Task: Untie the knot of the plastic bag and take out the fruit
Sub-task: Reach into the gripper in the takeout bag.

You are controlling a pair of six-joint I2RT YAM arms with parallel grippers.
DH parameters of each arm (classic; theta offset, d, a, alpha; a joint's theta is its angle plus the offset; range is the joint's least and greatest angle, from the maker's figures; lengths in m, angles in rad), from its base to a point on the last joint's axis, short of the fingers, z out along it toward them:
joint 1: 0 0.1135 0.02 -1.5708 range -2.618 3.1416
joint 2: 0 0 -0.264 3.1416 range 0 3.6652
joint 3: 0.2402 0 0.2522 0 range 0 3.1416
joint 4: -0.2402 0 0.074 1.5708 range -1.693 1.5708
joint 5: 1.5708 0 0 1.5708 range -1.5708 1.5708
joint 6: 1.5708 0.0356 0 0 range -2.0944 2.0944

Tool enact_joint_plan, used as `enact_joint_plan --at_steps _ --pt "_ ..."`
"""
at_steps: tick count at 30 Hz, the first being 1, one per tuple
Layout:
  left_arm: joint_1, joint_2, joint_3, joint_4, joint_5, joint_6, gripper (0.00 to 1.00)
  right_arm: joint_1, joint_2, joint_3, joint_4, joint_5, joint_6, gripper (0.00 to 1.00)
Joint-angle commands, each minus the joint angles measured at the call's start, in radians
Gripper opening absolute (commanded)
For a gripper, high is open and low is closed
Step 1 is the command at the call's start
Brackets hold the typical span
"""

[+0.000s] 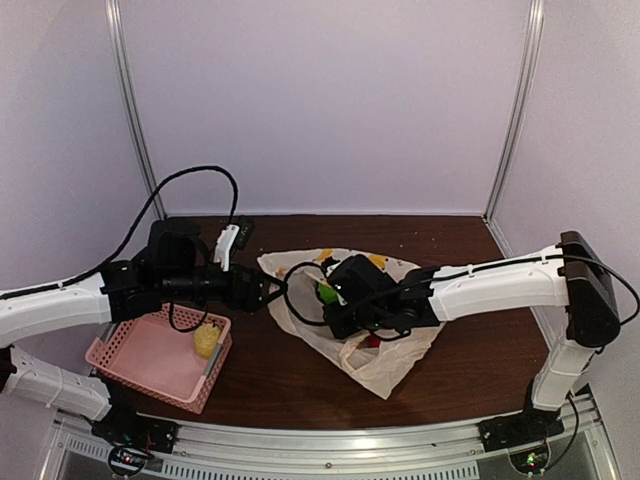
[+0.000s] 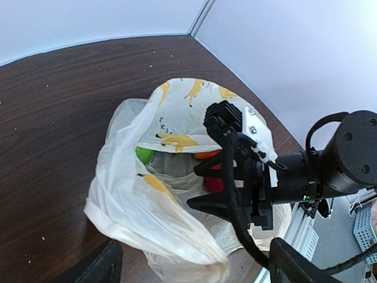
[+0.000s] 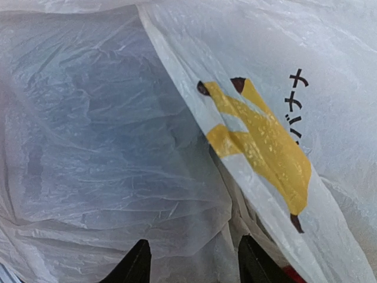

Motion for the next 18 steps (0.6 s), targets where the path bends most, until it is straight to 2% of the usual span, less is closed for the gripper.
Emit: enact_joint_plan --at_steps 1,8,10,12,15,18 --pt "-0.004 0.077 0.036 0.043 -0.063 -0.027 0.88 -0.027 0.044 0.054 -0.001 0.082 0.026 0.53" --pt "-0.010 0.178 0.027 0.088 -0.062 -0.090 0.90 -0.077 0.083 0.085 0.035 0.115 0.029 0.60" --pt "-0.014 0.204 0.021 0.124 -0.039 -0.105 0.87 -0.090 0.100 0.102 0.039 0.115 0.028 0.61" --pt "-0.021 0.234 0.025 0.143 -0.019 -0.109 0.78 -0.101 0.119 0.115 0.050 0.112 0.024 0.61" --pt "-0.029 0.268 0.035 0.124 -0.014 -0.109 0.49 -0.120 0.146 0.138 0.069 0.109 0.015 0.61" --pt "-0.031 0.272 0.030 0.121 -0.021 -0.111 0.24 -0.142 0.181 0.169 0.083 0.099 -0.001 0.62"
